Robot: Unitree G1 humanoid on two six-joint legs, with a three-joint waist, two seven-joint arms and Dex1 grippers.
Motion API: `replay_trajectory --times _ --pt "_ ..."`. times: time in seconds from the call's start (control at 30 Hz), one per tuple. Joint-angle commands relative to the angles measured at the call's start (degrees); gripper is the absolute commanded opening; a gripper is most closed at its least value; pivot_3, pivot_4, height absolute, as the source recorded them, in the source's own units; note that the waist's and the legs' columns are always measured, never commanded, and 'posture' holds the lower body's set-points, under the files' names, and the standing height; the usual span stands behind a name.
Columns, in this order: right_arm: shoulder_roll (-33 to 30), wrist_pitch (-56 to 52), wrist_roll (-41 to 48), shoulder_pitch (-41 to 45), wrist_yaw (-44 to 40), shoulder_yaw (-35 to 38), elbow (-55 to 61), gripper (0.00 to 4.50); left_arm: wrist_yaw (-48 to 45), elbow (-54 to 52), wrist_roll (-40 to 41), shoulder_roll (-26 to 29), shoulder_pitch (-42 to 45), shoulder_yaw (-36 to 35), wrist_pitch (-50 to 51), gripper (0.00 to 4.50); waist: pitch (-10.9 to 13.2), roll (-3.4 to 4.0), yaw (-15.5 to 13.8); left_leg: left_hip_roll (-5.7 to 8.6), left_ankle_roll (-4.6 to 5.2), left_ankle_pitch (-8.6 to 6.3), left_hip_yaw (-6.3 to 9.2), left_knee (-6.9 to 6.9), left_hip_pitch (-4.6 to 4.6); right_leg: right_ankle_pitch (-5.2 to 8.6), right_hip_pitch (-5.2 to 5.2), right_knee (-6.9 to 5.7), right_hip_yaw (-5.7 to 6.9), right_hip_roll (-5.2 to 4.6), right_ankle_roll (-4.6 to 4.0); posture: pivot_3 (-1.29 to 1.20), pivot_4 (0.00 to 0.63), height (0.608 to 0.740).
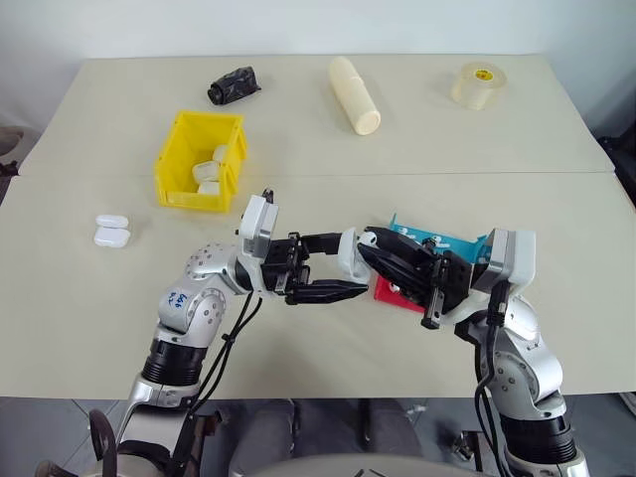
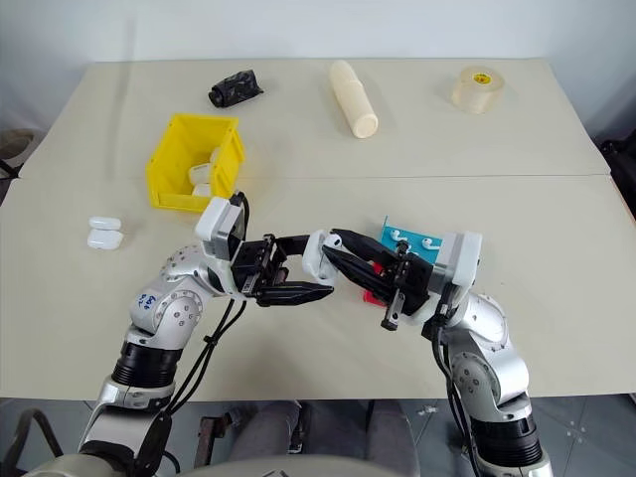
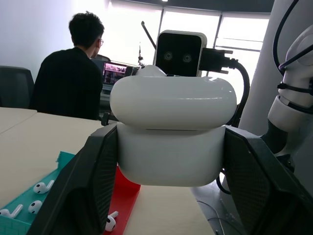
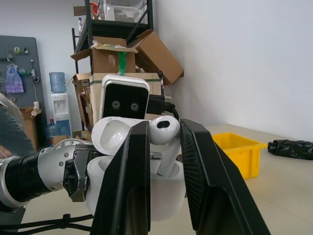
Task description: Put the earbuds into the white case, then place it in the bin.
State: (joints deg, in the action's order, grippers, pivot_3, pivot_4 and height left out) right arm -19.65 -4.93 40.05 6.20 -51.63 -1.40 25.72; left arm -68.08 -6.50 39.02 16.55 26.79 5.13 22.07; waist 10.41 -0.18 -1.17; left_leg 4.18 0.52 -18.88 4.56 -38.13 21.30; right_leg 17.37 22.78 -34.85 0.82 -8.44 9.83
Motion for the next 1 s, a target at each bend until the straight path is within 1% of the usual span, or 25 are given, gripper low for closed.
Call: replay_trajectory --times 0.03,0.6,0.87,1.0 --pt "-1.72 -0.76 -0.32 -2.85 -0.19 1.58 -0.67 0.5 0.65 -2.8 2.79 -0.72 2.62 -3.27 -1.93 2.8 0.0 0.0 -0.02 0.0 0.0 0.0 0.0 0.0 0.0 0.0 0.0 0.0 0.0 0.0 0.0 0.0 0.15 0.74" --pt "-4.05 -0.84 1.32 -4.88 0.27 3.97 1.0 0.5 0.61 -2.43 2.6 -0.57 2.67 -3.2 -2.45 2.8 0.0 0.0 -0.04 -0.01 0.0 0.0 0.0 -0.01 0.0 0.0 -0.01 0.05 0.0 0.0 0.0 0.0 0.15 0.74" --pt "-3.68 -1.8 1.97 -1.03 1.14 3.28 2.18 0.5 -1.1 -2.61 1.83 0.54 2.34 -2.19 -2.43 2.8 0.0 0.0 -0.02 -0.01 0.0 0.0 0.0 -0.01 0.0 0.0 -0.01 0.07 0.0 0.0 0.0 0.0 0.15 0.74" --pt "-5.37 -3.65 1.89 0.47 0.18 2.97 2.31 0.5 -2.36 -3.19 1.43 1.46 1.24 -1.68 -2.62 2.8 0.0 0.0 -0.05 0.0 -0.01 0.0 0.0 -0.01 0.0 0.0 -0.01 0.08 0.0 0.0 0.0 0.0 0.15 0.74"
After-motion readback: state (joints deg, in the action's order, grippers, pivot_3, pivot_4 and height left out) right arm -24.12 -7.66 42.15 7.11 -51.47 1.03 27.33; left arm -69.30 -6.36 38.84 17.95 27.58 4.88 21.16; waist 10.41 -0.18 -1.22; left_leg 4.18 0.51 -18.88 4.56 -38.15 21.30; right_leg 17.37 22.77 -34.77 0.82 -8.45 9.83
